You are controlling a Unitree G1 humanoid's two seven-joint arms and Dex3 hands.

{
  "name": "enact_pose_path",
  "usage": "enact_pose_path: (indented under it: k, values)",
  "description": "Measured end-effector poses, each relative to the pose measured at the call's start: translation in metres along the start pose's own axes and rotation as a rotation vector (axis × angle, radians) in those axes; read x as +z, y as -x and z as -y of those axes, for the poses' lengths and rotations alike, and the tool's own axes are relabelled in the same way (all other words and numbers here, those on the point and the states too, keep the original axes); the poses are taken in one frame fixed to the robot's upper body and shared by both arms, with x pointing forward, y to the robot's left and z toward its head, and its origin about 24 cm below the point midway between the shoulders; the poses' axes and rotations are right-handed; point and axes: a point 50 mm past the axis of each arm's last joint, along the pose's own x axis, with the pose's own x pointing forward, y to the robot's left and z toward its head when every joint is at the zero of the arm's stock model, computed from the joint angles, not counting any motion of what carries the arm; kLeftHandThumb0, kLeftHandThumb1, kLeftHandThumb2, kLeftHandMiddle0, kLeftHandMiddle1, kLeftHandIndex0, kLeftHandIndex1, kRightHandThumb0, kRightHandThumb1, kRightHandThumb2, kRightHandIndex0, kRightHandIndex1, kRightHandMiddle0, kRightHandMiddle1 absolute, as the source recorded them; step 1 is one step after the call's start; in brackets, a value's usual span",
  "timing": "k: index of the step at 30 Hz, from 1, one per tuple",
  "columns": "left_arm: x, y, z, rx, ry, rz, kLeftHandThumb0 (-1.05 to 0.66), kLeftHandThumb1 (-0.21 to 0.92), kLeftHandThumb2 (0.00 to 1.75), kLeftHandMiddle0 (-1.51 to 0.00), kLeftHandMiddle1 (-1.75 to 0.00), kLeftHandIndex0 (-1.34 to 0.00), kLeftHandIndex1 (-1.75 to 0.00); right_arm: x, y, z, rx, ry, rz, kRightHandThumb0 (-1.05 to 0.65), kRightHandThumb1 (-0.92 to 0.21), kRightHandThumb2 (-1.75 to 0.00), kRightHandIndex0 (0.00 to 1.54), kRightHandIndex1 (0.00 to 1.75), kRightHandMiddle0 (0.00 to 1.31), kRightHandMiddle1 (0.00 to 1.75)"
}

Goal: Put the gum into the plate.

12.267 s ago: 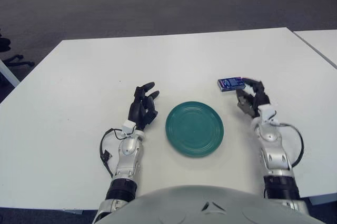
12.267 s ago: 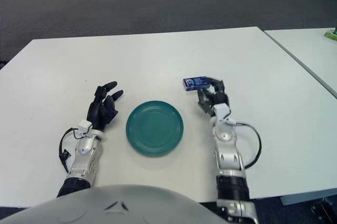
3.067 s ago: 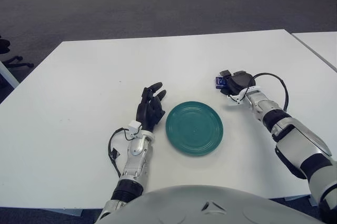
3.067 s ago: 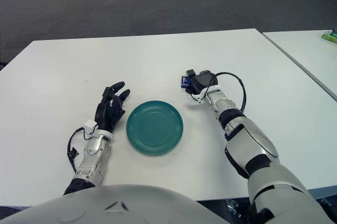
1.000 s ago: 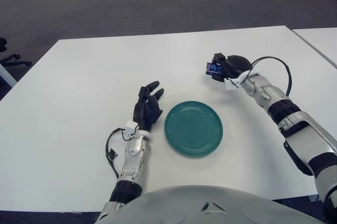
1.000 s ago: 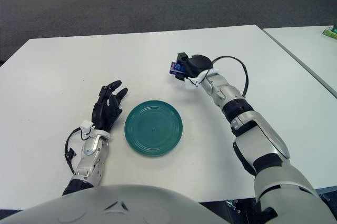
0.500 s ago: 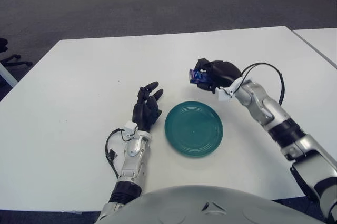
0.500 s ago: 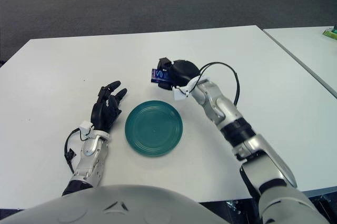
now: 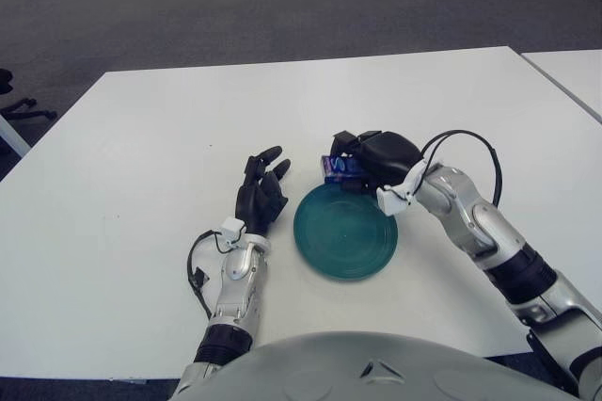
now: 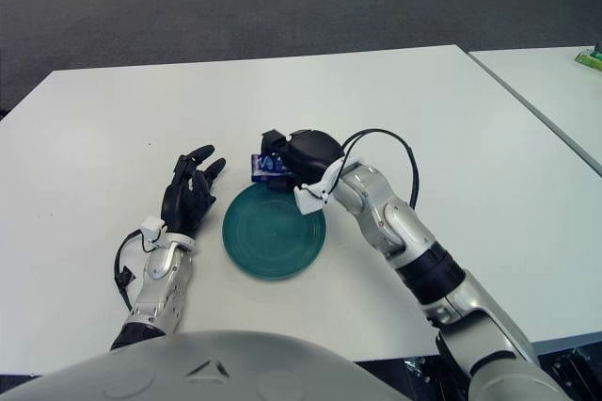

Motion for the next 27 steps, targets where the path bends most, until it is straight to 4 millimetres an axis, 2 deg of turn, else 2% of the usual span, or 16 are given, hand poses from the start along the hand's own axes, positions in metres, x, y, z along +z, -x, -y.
enact_pose_path:
  k: [10, 21, 23, 25, 26, 27]
  values:
    - [-0.001, 0.0, -0.001, 0.025, -0.013, -0.009, -0.91, 0.92, 0.89, -0.37, -0.53, -0.23, -1.11, 0.02, 0.009, 0.0, 0.115, 0.129, 0.16, -0.51, -0.92, -0.82, 0.88, 1.75, 0.61, 1.75]
    - [-0.001, 0.0, -0.001, 0.032, -0.027, -0.007, -0.9, 0.92, 0.9, -0.39, -0.53, -0.21, -1.12, 0.025, 0.011, -0.001, 0.221, 0.144, 0.173, -0.51, -0.92, -0.83, 0.74, 1.75, 0.53, 1.75]
    - [-0.001, 0.0, -0.001, 0.032, -0.028, -0.007, -0.9, 0.92, 0.91, -0.39, -0.52, -0.2, -1.11, 0.025, 0.009, -0.002, 0.22, 0.154, 0.171, -0.56, -0.92, -0.83, 0.64, 1.75, 0.34, 1.72]
    - [-0.001, 0.0, 0.0, 0.03, -0.029, -0.007, -0.9, 0.92, 0.91, -0.38, -0.52, -0.2, -1.11, 0.022, 0.007, -0.006, 0.208, 0.174, 0.168, -0.59, -0.92, -0.83, 0.56, 1.75, 0.23, 1.66]
    - [-0.001, 0.0, 0.0, 0.029, -0.029, -0.007, -0.9, 0.92, 0.91, -0.38, -0.51, -0.2, -1.12, 0.02, 0.006, -0.01, 0.206, 0.177, 0.163, -0.62, -0.92, -0.84, 0.45, 1.73, 0.16, 1.56]
    - [-0.001, 0.0, 0.0, 0.027, -0.03, -0.007, -0.9, 0.92, 0.92, -0.38, -0.51, -0.2, -1.12, 0.018, 0.006, -0.013, 0.212, 0.181, 0.15, -0.63, -0.92, -0.84, 0.41, 1.73, 0.14, 1.53]
